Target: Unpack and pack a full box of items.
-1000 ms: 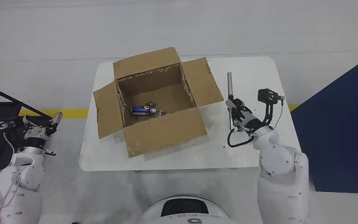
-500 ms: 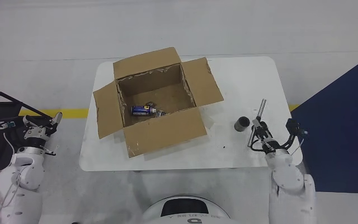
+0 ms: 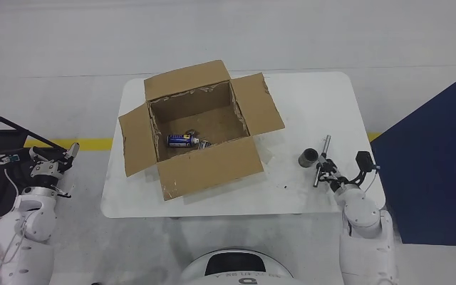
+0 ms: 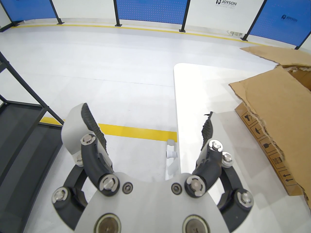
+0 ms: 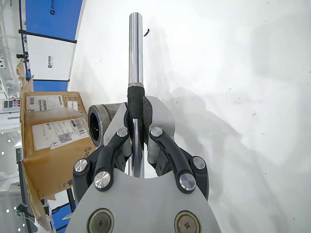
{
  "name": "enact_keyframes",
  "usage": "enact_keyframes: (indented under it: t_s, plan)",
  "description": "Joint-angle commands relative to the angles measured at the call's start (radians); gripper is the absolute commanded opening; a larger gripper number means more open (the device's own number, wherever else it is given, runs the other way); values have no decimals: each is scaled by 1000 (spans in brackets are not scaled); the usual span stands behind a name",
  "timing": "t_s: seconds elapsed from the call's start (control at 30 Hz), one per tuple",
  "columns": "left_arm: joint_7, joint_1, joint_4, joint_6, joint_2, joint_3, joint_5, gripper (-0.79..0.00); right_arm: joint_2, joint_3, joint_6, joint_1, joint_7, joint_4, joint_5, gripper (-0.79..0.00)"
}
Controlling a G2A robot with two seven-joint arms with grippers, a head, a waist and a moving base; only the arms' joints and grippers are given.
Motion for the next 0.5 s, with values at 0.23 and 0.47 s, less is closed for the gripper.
enact_keyframes:
  t_s: [0.23, 0.47]
  plan:
    - [0, 0, 0, 0, 0, 0, 0, 0, 14, -18, 47, 18, 25, -7, -25, -785]
    - [0, 0, 0, 0, 0, 0, 0, 0, 24, -24, 85, 17, 54, -6, -38, -665]
